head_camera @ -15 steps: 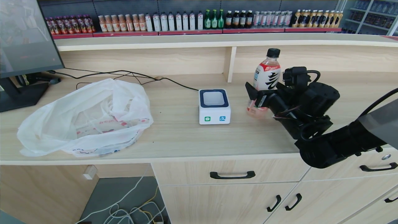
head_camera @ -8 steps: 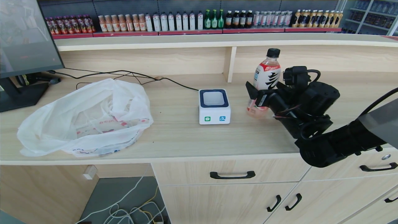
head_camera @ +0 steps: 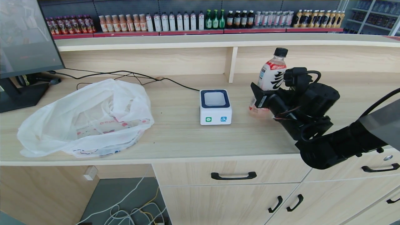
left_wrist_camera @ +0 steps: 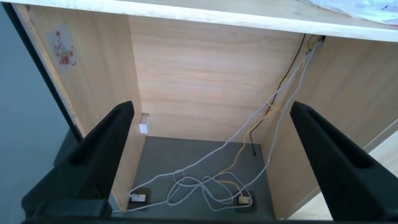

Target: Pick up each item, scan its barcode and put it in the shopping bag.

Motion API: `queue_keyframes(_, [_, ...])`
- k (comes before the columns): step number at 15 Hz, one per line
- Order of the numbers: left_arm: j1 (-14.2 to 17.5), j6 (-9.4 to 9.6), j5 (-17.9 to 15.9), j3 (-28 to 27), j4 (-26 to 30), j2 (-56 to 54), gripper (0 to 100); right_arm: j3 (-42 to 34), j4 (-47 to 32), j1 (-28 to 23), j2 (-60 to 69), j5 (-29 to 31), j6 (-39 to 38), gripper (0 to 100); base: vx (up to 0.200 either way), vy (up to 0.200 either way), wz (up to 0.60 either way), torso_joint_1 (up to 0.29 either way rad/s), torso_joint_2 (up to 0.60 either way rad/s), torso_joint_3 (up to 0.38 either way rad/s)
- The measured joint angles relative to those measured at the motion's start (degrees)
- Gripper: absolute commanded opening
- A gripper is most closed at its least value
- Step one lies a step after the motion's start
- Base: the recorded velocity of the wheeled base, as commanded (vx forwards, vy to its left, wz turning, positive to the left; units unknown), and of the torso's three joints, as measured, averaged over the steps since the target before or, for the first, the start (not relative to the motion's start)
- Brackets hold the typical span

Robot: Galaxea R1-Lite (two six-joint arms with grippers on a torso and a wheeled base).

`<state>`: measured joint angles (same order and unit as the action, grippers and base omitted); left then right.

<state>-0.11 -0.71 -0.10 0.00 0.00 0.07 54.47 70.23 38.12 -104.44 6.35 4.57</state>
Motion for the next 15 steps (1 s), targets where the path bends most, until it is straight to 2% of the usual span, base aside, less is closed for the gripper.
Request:
queue_keyframes(2, [0.01,0.17,0.02,0.00,0.00,0.00,100,2.28,3.36,0.24,-3.85,0.11,3.39,0,0.000,0.000,0.00,0.000,0.00,0.000])
queue_keyframes(7, [0.04,0.11,0.00,0.00,0.00,0.00,100,4.53,16.84,-0.09,-14.93,0.13,4.62,0,0.000,0.000,0.00,0.000,0.00,0.000])
queue_keyframes(15, [0.00,-0.05,0.00,0.00,0.00,0.00,100,8.18,19.14,-1.94,-23.60,0.21,4.34,0,0.000,0.000,0.00,0.000,0.00,0.000])
